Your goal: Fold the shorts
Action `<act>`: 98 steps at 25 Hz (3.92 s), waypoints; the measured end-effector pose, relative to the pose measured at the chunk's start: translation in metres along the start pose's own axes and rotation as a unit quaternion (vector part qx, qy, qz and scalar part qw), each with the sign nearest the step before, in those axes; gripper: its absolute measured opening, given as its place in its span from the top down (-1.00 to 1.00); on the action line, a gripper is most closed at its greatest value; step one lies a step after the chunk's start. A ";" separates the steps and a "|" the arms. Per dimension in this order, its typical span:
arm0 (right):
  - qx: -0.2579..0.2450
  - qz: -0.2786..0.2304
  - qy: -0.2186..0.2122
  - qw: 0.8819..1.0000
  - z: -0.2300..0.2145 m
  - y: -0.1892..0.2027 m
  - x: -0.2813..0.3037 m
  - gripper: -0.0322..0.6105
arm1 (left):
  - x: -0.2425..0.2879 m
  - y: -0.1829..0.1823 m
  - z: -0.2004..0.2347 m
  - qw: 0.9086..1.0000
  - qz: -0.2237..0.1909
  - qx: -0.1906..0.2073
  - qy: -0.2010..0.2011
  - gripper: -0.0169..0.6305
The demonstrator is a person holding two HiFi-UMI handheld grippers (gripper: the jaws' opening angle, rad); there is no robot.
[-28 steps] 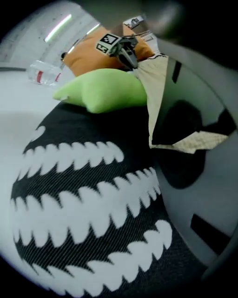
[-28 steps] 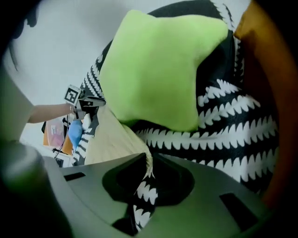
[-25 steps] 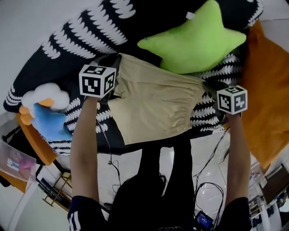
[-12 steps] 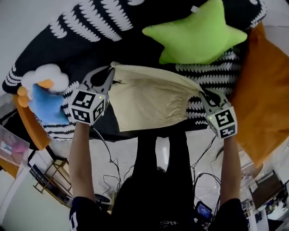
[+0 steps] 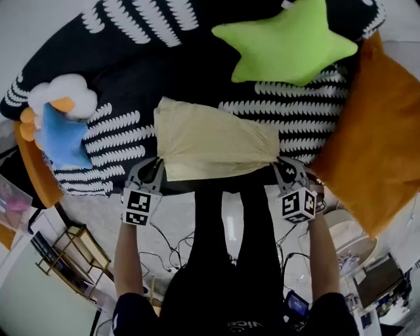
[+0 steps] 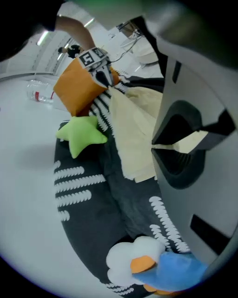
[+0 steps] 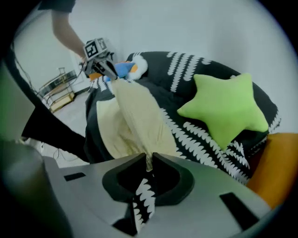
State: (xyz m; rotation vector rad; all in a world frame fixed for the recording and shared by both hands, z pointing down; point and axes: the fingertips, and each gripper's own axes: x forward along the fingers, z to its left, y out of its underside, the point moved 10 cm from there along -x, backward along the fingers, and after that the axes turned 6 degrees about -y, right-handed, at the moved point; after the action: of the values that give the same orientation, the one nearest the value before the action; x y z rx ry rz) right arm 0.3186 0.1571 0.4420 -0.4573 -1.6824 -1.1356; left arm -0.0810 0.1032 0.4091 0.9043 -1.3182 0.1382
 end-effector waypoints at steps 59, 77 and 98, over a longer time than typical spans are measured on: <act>-0.034 0.116 -0.333 0.935 -0.093 -0.010 0.097 0.19 | 0.150 -0.014 -0.329 0.592 -0.052 -0.795 0.124 0.10; 0.110 0.154 -0.356 0.915 -0.107 -0.011 0.077 0.68 | 0.151 -0.017 -0.327 0.517 -0.034 -0.850 0.095 0.75; 0.154 0.228 -0.360 0.891 -0.084 -0.079 0.030 0.67 | 0.079 -0.018 -0.321 0.342 -0.028 -0.917 0.204 0.73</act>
State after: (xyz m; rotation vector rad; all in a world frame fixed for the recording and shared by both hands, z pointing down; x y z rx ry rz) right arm 0.2920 0.0413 0.4355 -1.0941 -2.1726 -0.3347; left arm 0.1997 0.2647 0.4780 -1.0896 -0.2322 -1.0071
